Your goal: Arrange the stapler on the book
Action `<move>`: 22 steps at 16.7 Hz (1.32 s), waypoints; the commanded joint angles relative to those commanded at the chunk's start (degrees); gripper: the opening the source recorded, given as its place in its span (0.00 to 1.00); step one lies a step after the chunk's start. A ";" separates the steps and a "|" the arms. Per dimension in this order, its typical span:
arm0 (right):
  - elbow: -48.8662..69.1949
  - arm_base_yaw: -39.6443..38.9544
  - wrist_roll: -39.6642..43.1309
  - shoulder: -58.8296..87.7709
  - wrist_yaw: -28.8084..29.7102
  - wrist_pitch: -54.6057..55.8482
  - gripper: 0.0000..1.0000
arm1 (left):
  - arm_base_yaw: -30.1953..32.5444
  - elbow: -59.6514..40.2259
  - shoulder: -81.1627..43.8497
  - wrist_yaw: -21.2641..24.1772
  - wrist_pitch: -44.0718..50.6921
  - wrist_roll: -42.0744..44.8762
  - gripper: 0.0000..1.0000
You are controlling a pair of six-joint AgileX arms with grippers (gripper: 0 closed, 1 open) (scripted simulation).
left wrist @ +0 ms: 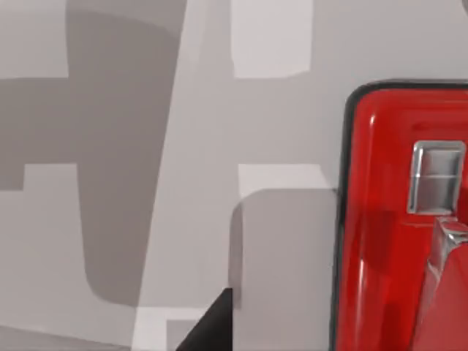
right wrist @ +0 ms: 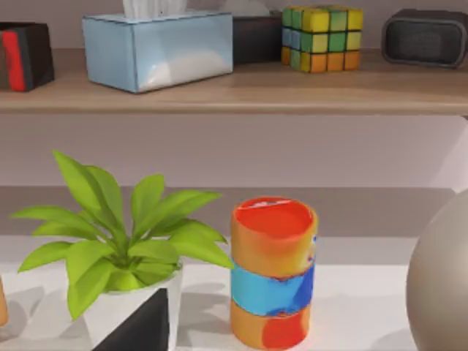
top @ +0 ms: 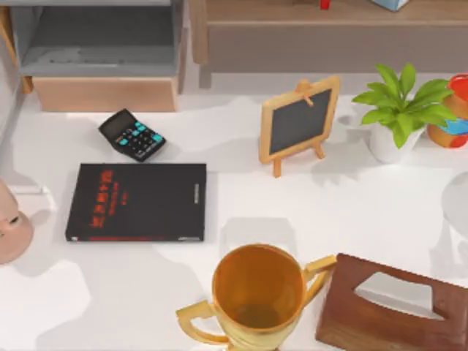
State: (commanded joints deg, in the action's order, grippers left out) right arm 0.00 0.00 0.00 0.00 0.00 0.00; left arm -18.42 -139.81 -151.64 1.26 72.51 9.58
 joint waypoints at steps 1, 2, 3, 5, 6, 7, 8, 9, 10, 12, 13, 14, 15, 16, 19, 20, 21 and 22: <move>0.00 0.00 0.00 0.00 0.00 0.00 1.00 | 0.00 0.00 0.00 0.00 0.00 0.00 0.47; 0.00 0.00 0.00 0.00 0.00 0.00 1.00 | 0.00 0.00 0.00 0.00 0.00 0.00 0.40; 0.00 0.00 0.00 0.00 0.00 0.00 1.00 | 0.00 0.00 0.00 0.00 0.00 0.00 0.32; 0.00 0.00 0.00 0.00 0.00 0.00 1.00 | 0.00 0.00 0.00 0.00 0.00 0.00 0.17; 0.00 0.00 0.00 0.00 0.00 0.00 1.00 | 0.00 0.00 0.00 0.00 0.00 0.00 0.10; 0.00 0.00 0.00 0.00 0.00 0.00 1.00 | 0.00 0.00 0.00 0.00 0.00 0.00 0.02; 0.00 0.00 0.00 0.00 0.00 0.00 1.00 | 0.00 0.00 0.00 0.00 0.00 0.00 0.00; 0.00 0.00 0.00 0.00 0.00 0.00 1.00 | 0.00 0.00 0.00 0.00 0.00 0.00 0.00; 0.00 0.00 0.00 0.00 0.00 0.00 1.00 | 0.00 0.00 0.00 0.00 0.00 0.00 0.00; 0.00 0.00 0.00 0.00 0.00 0.00 1.00 | 0.00 0.00 0.00 0.00 0.00 0.00 0.00; 0.00 0.00 0.00 0.00 0.00 0.00 1.00 | 0.00 0.00 0.00 0.00 0.00 0.00 0.00; 0.00 0.00 0.00 0.00 0.00 0.00 1.00 | 0.00 0.00 0.00 0.00 0.00 0.00 0.00; 0.00 0.00 0.00 0.00 0.00 0.00 1.00 | 0.00 0.00 0.00 0.00 0.00 0.00 0.00; 0.00 0.00 0.00 0.00 0.00 0.00 1.00 | -0.19 0.00 0.16 -0.02 0.01 0.07 0.00; 0.00 0.00 0.00 0.00 0.00 0.00 1.00 | -0.32 -0.09 1.52 -0.10 0.44 -0.05 0.00; 0.00 0.00 0.00 0.00 0.00 0.00 1.00 | -0.42 0.31 2.58 -0.18 0.75 -0.17 0.00; 0.00 0.00 0.00 0.00 0.00 0.00 1.00 | -0.52 0.98 3.85 -0.29 1.03 -0.31 0.00; 0.00 0.00 0.00 0.00 0.00 0.00 1.00 | -0.62 1.83 5.35 -0.42 1.18 -0.48 0.00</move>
State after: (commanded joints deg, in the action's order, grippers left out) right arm 0.00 0.00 0.00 0.00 0.00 0.00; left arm -19.04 -137.98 -146.29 0.84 73.68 9.09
